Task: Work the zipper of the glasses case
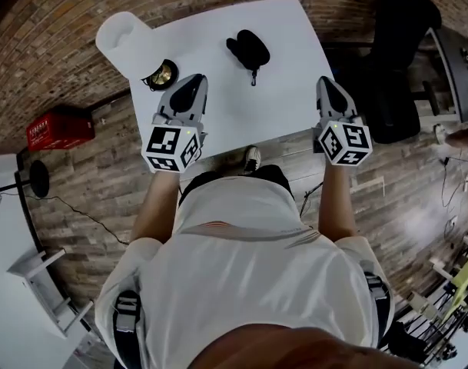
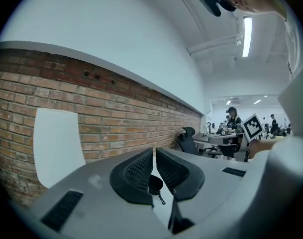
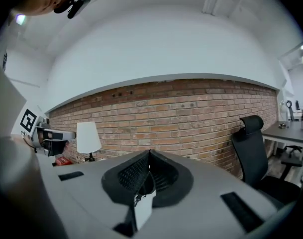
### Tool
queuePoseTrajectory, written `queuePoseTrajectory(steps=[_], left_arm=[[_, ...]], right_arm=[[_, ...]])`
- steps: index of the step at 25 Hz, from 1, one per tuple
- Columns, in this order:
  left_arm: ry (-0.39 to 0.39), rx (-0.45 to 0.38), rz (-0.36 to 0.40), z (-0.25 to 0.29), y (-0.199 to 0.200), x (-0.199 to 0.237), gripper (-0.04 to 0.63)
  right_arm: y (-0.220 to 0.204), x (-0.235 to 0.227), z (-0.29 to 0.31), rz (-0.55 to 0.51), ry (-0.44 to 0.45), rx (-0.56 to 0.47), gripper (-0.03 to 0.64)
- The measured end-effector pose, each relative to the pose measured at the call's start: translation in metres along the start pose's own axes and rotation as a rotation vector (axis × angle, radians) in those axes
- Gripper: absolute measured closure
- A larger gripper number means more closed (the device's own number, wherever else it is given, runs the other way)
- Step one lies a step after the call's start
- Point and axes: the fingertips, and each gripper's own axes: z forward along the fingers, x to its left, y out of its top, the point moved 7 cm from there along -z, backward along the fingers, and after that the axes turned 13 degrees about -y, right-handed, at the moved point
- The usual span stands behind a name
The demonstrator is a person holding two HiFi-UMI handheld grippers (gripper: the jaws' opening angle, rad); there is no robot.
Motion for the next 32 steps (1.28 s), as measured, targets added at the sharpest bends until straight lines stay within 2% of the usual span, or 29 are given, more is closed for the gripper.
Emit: queuePoseTrajectory(steps=[6,11,17,22,26,29,32], left_arm=[[0.093,0.043,-0.024,0.035,-0.003,-0.004,0.566],[0.141,0.08,-0.04,0.04,-0.012,0.006,0.566],[0.148,0.111,-0.014,0.046,-0.021,0.014,0.566],[0.139,0.112,-0.051,0.048,-0.028,0.024,0.566],[0.122,0.123,-0.081,0.046,-0.035,0.029,0.566],[0.116,0.125,-0.106,0.045,-0.04,0.034,0.566],[0.117,0.124,-0.123,0.047,-0.045,0.038,0.566]], right_arm=[[-0.007,-0.031,0.055,0.004,0.102,0.032,0.566],[-0.018,-0.023,0.082,0.014,0.159,0.063,0.565],[-0.033,-0.009,0.099,0.002,0.186,0.117,0.565],[-0.038,0.007,0.114,-0.025,0.213,0.15,0.561],[-0.042,0.025,0.128,-0.063,0.257,0.191,0.418],[-0.053,0.039,0.139,-0.104,0.286,0.242,0.248],[-0.064,0.046,0.152,-0.155,0.304,0.281,0.159]])
